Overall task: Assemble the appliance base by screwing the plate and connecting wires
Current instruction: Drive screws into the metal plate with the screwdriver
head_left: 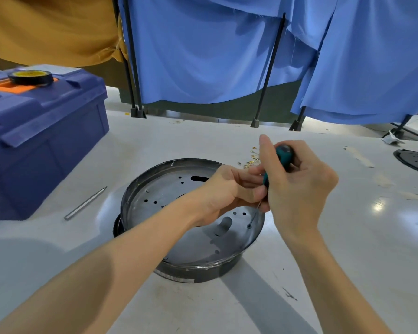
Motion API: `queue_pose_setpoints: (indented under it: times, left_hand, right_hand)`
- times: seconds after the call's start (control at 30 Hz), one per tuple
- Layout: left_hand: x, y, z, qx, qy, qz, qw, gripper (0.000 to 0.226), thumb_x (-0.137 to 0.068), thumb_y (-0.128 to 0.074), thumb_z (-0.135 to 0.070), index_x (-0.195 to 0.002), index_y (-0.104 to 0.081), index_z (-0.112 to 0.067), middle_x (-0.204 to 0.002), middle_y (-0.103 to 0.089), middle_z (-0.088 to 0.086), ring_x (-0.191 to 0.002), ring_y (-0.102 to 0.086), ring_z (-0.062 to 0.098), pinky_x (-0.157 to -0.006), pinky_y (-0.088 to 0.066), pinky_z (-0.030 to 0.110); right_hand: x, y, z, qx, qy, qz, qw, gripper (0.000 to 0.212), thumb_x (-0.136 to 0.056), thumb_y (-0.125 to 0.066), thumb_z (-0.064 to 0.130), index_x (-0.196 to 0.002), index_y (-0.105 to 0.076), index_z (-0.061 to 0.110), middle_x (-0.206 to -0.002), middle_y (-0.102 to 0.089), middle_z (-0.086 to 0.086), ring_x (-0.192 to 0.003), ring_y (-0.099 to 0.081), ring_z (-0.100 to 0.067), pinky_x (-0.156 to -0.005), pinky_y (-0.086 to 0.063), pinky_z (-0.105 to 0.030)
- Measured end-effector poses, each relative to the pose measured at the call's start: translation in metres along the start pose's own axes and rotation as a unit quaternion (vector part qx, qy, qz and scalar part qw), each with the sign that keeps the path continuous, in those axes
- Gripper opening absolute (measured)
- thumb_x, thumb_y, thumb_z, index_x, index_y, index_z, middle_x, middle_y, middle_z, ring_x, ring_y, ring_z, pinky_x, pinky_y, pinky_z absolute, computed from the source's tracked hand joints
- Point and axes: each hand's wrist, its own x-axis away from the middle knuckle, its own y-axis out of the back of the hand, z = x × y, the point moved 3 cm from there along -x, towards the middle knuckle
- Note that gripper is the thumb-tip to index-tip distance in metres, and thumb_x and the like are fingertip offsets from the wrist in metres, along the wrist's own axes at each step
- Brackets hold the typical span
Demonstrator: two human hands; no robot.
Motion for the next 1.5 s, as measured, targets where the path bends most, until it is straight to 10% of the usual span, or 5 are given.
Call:
queue_pose_setpoints:
  times: [0.2, 0.53, 0.77, 1.07, 1.5]
  left_hand:
    - [0.005, -0.002, -0.003, 0.023, 0.001, 0.044, 0.999, 0.025, -0.096, -0.046, 0.007, -0.111, -0.062, -0.004, -0.087, -0.07, 0.012, -0.074, -0.064, 0.026, -0.078, -0.053, 0.033]
    - [0.0, -0.002, -0.001, -0.022, -0.016, 0.01, 1.0, 0.039, -0.086, -0.055, 0.015, -0.063, -0.073, -0.011, -0.067, -0.069, -0.001, -0.066, -0.069, 0.013, -0.07, -0.055, 0.019]
    - [0.003, 0.004, -0.002, 0.028, -0.002, 0.045, 0.999, 0.023, -0.096, -0.048, 0.004, -0.112, -0.063, -0.004, -0.089, -0.07, 0.014, -0.078, -0.068, 0.028, -0.083, -0.055, 0.036]
    - [0.001, -0.001, -0.004, -0.03, -0.031, 0.001, 0.999, 0.035, -0.086, -0.061, 0.009, -0.07, -0.077, -0.017, -0.074, -0.073, -0.001, -0.073, -0.071, 0.015, -0.075, -0.056, 0.023]
    - [0.004, 0.001, -0.004, -0.016, -0.014, 0.019, 1.0, 0.035, -0.086, -0.058, 0.011, -0.067, -0.074, -0.014, -0.071, -0.071, 0.005, -0.072, -0.071, 0.021, -0.079, -0.059, 0.031]
  right_hand:
    - [-0.031, 0.015, -0.008, -0.194, -0.044, 0.36, 0.911, 0.019, -0.097, -0.058, 0.023, -0.108, -0.071, 0.015, -0.102, -0.075, 0.005, -0.093, -0.073, -0.018, -0.069, -0.059, -0.024]
    - [0.005, -0.006, 0.002, 0.006, -0.025, -0.027, 0.999, 0.034, -0.093, -0.063, 0.032, -0.07, -0.059, 0.008, -0.051, -0.059, 0.003, -0.048, -0.058, -0.005, -0.058, -0.041, -0.007]
    - [-0.032, 0.01, -0.005, -0.232, -0.076, 0.348, 0.905, 0.014, -0.093, -0.064, 0.019, -0.098, -0.072, 0.008, -0.093, -0.076, -0.004, -0.081, -0.074, -0.025, -0.064, -0.062, -0.045]
    - [0.001, -0.009, -0.001, 0.0, -0.007, -0.059, 0.998, 0.035, -0.091, -0.065, 0.035, -0.069, -0.063, 0.007, -0.052, -0.06, -0.005, -0.048, -0.057, -0.018, -0.053, -0.043, -0.013]
    - [-0.006, -0.01, -0.009, -0.212, -0.132, 0.067, 0.966, 0.044, -0.097, -0.059, 0.02, -0.055, -0.05, 0.008, -0.037, -0.049, -0.006, -0.032, -0.054, -0.021, -0.066, -0.061, -0.034]
